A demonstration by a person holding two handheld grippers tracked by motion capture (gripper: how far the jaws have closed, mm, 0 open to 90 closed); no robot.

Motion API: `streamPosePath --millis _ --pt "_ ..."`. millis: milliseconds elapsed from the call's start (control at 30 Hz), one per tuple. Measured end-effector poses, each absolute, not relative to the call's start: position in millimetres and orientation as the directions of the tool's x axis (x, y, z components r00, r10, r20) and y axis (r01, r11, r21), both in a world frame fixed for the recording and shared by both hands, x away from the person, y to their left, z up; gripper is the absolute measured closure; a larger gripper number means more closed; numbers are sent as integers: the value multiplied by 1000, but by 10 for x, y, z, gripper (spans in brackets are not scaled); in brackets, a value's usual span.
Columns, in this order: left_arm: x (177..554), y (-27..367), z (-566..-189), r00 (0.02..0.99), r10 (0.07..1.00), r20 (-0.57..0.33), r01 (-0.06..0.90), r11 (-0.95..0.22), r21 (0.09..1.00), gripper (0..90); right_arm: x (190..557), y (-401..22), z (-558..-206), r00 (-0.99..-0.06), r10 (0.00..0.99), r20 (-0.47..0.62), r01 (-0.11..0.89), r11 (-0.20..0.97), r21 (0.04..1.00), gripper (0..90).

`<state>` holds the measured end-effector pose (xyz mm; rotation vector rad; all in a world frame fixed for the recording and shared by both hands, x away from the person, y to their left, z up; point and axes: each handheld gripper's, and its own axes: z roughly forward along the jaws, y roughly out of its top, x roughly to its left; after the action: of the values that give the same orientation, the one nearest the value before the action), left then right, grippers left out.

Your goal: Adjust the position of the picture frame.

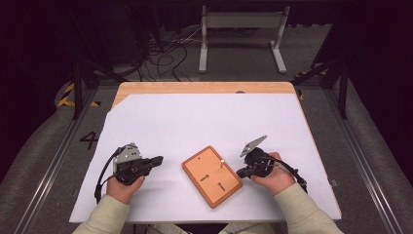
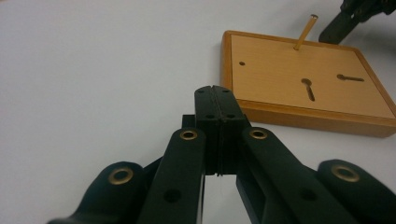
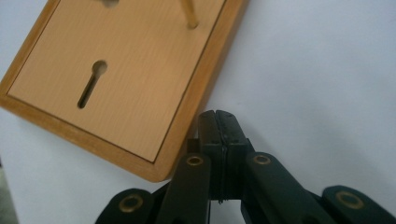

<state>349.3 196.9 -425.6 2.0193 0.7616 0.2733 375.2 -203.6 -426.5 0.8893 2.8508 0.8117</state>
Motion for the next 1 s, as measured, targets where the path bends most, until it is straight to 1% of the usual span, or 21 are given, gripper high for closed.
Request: streamPosePath --millis 67,100,133,200,233,300,433,467,500,567,633,700,867,933,1000 --pt "3512 1890 -4298 797 591 -128 432 -409 804 900 3729 -2061 -4208 -827 554 97 514 675 529 900" --pt "3512 1890 -4298 797 591 -128 432 -409 804 900 3729 -2061 -4208 -827 554 97 514 675 529 900" --pt "3523 1842 -4324 803 581 -129 440 -433 787 900 3716 -2059 -4178 -830 551 85 506 681 529 900" --pt "3559 1686 -4389 822 549 -151 464 -494 735 900 3669 -2062 -4089 -833 550 62 489 679 547 900" --pt "3559 1686 -4389 822 549 -151 464 -494 735 900 3657 -2065 -4068 -835 547 56 482 680 552 900" --pt "3586 1580 -4420 823 541 -174 489 -518 702 900 3645 -2072 -4052 -835 547 52 479 679 556 900" --pt "3665 1344 -4465 818 540 -198 532 -577 620 900 3616 -2131 -4007 -829 557 48 481 666 570 900" --pt "3694 1217 -4481 816 547 -190 546 -617 567 900 3616 -2181 -3986 -823 566 47 486 658 575 900" --pt "3694 1217 -4481 816 547 -190 546 -617 567 900 3616 -2181 -3986 -823 566 47 486 658 575 900" --pt "3723 1168 -4466 822 547 -159 535 -644 547 900 3602 -2233 -3974 -813 579 52 497 646 579 900" --pt "3744 1149 -4470 803 560 -203 570 -622 538 900 3593 -2248 -3971 -812 581 50 497 644 581 900" --pt "3811 1093 -4475 791 574 -212 583 -603 545 900 3573 -2275 -3960 -810 585 51 499 640 584 900" --pt "3996 858 -4469 772 602 -204 599 -582 550 899 3500 -2327 -3909 -806 590 40 494 634 594 900" --pt "4049 755 -4468 767 612 -190 596 -573 563 899 3474 -2366 -3879 -796 604 33 497 623 604 900" --pt "4094 677 -4478 766 612 -194 596 -565 571 899 3458 -2419 -3853 -789 614 32 501 611 613 900"
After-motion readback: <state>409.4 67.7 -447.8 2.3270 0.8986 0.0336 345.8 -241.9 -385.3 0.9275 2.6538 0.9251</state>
